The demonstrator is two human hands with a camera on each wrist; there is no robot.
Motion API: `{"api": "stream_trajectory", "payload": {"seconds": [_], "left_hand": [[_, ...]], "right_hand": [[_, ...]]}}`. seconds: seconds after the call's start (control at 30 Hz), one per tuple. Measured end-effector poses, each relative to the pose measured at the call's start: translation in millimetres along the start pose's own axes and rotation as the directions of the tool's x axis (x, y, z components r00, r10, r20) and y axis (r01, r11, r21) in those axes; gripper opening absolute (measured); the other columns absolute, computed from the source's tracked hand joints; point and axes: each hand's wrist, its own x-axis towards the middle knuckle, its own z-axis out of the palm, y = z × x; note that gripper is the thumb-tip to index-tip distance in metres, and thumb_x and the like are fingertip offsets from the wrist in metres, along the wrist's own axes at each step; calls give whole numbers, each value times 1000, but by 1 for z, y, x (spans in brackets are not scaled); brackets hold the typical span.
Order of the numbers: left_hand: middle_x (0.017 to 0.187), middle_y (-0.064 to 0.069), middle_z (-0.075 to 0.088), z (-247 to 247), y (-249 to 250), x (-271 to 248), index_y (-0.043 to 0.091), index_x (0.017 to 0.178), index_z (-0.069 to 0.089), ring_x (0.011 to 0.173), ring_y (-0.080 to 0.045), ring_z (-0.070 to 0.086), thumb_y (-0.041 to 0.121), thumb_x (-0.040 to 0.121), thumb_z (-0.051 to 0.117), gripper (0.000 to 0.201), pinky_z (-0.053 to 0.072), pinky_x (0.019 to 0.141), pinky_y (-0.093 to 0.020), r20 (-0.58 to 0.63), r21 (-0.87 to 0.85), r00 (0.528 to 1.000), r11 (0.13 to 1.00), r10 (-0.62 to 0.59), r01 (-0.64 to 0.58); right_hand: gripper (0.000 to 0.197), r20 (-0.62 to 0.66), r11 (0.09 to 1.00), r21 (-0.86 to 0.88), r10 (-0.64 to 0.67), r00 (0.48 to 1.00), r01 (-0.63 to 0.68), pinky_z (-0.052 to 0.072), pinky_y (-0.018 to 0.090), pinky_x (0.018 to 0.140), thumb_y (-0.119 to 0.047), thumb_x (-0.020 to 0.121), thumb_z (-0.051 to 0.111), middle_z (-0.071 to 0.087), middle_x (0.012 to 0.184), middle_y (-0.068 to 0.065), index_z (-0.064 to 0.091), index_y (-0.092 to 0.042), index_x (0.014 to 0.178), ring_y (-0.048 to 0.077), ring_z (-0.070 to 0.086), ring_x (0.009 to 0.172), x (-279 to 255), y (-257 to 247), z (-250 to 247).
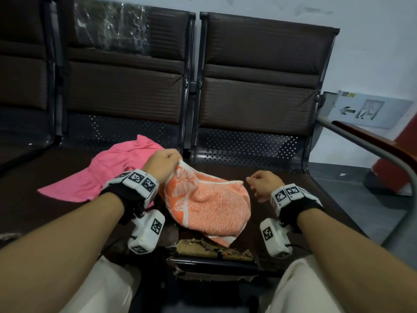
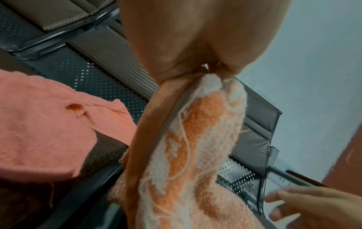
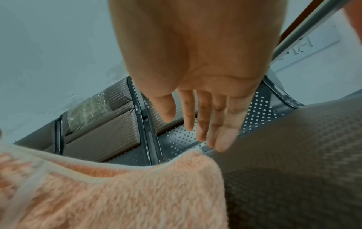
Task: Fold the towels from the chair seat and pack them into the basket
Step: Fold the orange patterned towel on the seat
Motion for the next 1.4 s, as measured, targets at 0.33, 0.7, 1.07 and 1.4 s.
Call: {"api": "stream_trajectory", "payload": {"seconds": [0.33, 0.7, 1.07, 1.4], "left_hand": [[41, 9, 49, -2, 8, -3, 23, 33, 55, 52, -3, 44, 14, 66, 43, 36, 36, 64, -28, 249, -179, 969, 983, 6, 40], [116, -20, 63, -27, -1, 11, -3, 111, 62, 109, -35, 58, 4, 91, 45, 27, 45, 89, -40, -160, 249, 964, 937, -211, 246], [89, -30, 60, -23, 4, -4, 2, 69, 49, 85, -41, 55, 9, 92, 40, 26, 39, 71, -40, -322, 137, 931, 965, -171, 224], [76, -16, 55, -33, 6, -18, 6, 71, 53, 75, -27, 47, 9, 91, 42, 23, 35, 66, -34, -312, 172, 939, 964, -143, 204]], "right_hand": [[38, 202, 887, -404, -151, 968, 222, 44, 32, 86, -39, 93, 51, 58, 128, 5, 52, -26, 129, 22, 56, 110, 30, -9, 29], [26, 205, 923, -341, -112, 972, 178, 53, 27, 66, -40, 73, 76, 72, 71, 1, 63, -18, 67, 13, 68, 69, 16, 12, -8], [12, -170, 914, -266, -356, 919, 305, 43, 14, 57, -36, 72, 81, 70, 70, -8, 74, -26, 73, 4, 59, 63, -27, 32, -56], [15, -62, 927, -75, -372, 926, 367, 45, 23, 65, -28, 82, 73, 69, 65, -4, 69, -21, 70, 6, 63, 64, -50, 42, -63]]}}
